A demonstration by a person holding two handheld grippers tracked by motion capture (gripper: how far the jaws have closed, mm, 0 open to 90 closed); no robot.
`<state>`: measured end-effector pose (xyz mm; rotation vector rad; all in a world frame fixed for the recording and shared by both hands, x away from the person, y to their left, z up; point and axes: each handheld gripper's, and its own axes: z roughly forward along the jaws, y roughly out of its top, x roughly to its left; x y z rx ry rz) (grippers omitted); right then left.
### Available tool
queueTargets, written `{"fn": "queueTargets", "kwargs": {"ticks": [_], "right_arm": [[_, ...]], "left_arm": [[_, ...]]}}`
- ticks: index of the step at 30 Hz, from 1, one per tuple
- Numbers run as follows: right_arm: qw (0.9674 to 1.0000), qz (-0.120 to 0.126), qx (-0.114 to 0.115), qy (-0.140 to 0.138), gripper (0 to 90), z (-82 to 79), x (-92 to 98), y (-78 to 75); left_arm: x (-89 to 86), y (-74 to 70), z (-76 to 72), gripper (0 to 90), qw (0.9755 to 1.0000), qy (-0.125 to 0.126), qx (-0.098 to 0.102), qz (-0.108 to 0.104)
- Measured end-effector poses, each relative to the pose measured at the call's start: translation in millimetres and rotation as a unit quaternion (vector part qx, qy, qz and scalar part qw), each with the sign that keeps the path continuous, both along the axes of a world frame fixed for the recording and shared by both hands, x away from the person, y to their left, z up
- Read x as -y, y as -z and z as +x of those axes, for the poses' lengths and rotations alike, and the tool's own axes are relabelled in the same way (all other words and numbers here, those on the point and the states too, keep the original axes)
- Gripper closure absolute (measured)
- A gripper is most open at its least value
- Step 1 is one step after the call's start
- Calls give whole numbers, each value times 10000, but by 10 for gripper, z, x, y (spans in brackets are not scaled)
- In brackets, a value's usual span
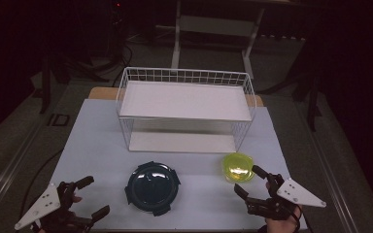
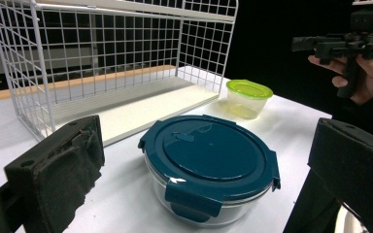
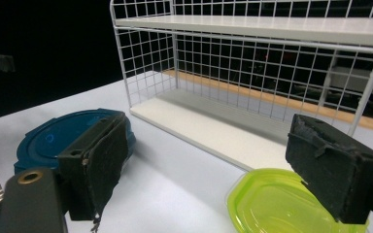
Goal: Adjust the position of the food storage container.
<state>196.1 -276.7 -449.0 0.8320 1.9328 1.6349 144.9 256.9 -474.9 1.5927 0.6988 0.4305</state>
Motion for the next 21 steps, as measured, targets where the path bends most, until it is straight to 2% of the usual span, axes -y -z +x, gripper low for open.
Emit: {"fn": "queueTargets", "kwargs": {"ticks": [4,5,7,10,12,14,15,17,19,21], "right_arm": [[10000,9,32,-26,151,-23,-7,-19],[10000,9,32,-26,151,-23,-7,-19],[10000,9,83,13,152,-39,-9,-42],[9999,-3,79,67,152,-45,0,-46],[9999,21,70,81,152,-51,9,-49],[9999,41,84,115,152,-54,16,-53],[9999,49,82,116,152,-53,17,-54],[9999,48,72,117,152,-45,16,-53],[9999,36,48,125,152,-37,9,-49],[9999,40,45,109,152,-31,0,-49]], "left_arm": [[4,-14,-6,0,10000,10,11,26],[8,-76,-26,0,10000,23,67,-27],[2,-106,-24,0,9999,45,91,-48],[-17,-130,2,0,10000,69,-14,-58],[-55,-152,22,0,9997,143,-136,-145],[-94,-188,28,0,9995,223,-215,-65],[-113,-216,16,0,9996,154,-205,100],[-139,-238,4,17,9994,162,-235,187],[-166,-247,-1,43,9990,172,-337,220],[-177,-235,-13,102,9985,141,-365,374]]}}
